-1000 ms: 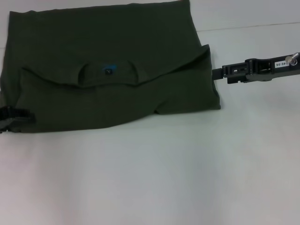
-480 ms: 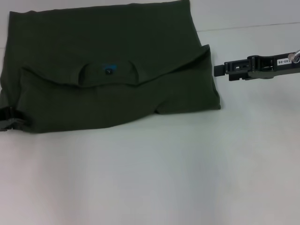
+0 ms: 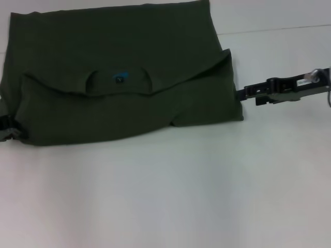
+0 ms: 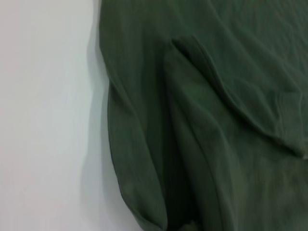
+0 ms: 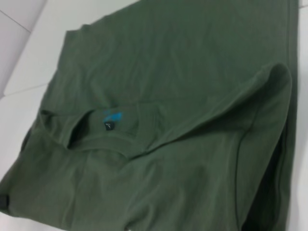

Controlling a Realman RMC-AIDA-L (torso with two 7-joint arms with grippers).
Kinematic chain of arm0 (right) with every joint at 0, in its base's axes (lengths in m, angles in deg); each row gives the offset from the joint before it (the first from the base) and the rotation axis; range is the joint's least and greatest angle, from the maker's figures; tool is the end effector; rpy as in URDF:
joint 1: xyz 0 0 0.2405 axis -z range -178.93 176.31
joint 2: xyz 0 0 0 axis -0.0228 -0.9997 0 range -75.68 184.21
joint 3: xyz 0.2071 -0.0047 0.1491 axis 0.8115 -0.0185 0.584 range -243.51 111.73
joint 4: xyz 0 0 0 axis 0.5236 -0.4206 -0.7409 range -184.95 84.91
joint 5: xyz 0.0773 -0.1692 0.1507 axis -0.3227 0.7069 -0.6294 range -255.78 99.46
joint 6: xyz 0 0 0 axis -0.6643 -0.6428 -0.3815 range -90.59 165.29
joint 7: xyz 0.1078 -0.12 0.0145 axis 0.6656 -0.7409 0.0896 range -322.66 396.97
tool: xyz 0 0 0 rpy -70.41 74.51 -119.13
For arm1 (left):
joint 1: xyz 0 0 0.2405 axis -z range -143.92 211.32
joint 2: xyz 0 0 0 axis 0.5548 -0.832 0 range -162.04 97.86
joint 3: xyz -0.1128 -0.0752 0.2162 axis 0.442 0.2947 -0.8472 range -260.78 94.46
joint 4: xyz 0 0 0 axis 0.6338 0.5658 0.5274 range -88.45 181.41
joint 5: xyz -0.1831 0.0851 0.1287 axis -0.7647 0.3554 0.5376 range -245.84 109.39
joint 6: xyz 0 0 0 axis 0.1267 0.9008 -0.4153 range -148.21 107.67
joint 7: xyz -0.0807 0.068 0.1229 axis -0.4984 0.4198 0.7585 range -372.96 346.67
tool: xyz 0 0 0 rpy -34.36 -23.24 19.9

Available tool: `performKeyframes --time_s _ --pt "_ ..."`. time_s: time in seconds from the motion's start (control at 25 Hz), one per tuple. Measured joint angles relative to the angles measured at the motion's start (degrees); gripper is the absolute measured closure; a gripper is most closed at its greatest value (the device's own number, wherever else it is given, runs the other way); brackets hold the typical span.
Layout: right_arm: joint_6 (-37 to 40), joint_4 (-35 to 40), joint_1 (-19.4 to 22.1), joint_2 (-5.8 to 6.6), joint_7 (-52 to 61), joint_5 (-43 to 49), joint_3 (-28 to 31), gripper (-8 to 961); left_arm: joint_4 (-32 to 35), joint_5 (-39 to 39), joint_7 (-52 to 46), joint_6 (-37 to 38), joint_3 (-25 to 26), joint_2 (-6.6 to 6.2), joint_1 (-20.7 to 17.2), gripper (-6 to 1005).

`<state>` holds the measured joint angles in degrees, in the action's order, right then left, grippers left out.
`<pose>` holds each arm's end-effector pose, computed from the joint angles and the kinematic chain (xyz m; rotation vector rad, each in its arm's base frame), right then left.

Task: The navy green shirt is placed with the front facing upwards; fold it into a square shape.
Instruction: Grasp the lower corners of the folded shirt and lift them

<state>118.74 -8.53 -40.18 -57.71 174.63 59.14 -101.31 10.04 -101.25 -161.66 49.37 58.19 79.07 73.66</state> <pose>0.2984 0.4186 0.0489 -2.2092 1.6975 0.3151 -0.3371 0.4266 0.0403 -1.9312 -1.8077 -0.1078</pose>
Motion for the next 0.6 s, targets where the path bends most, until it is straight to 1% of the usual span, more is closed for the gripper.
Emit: performKeyframes --time_s 0.08,0.32,0.6 --pt "-2.0 -1.7 -0.8 -0.07 0.1 0.2 -1.2 124 -0.1 0.0 0.0 0.1 0.0 0.00 0.1 905" --pt "-9.2 -6.7 -3.0 -0.82 0.2 0.3 -6.1 132 -0.2 0.0 0.0 0.1 0.0 0.22 0.3 906" --pt "-12.4 -7.2 -3.4 -1.44 0.6 0.3 -8.1 142 -0.2 0.0 0.0 0.1 0.0 0.42 0.3 905"
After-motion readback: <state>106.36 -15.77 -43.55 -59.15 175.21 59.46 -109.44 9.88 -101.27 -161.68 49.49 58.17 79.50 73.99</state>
